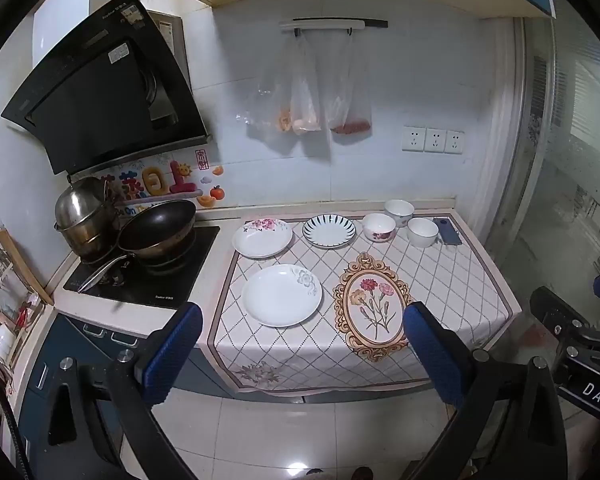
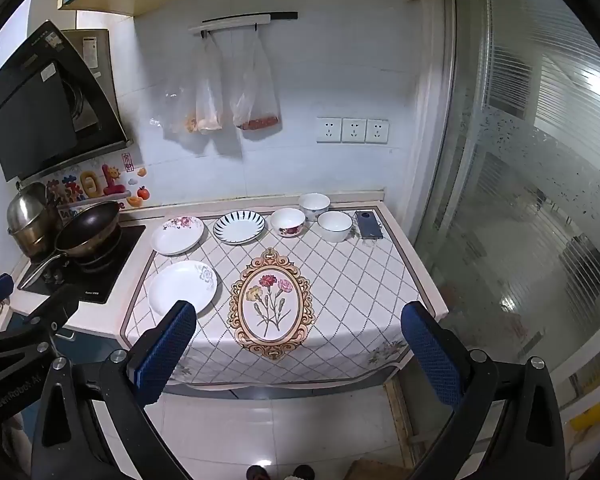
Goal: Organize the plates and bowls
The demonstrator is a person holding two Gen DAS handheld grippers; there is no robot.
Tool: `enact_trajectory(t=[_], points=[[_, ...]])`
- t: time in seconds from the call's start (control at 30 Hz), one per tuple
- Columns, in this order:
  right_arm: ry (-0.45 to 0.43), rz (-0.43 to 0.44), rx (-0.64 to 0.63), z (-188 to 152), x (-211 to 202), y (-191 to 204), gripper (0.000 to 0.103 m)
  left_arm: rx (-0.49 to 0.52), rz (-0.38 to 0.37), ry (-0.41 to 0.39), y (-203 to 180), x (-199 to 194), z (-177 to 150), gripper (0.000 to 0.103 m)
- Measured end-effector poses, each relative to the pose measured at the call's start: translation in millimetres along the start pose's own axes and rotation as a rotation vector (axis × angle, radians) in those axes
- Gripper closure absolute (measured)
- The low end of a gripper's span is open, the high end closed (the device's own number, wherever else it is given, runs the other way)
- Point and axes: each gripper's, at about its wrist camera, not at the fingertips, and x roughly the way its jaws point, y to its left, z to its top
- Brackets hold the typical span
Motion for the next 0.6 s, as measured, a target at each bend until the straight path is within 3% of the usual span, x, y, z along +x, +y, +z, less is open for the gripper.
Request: enact_trajectory(t=[0.6], points=[[-0.005,0.005,0.001,0.5,-1.4,1.1,0.000,-0.012,-0.004,0.000,-2.7,-2.5,2.8,0.000]])
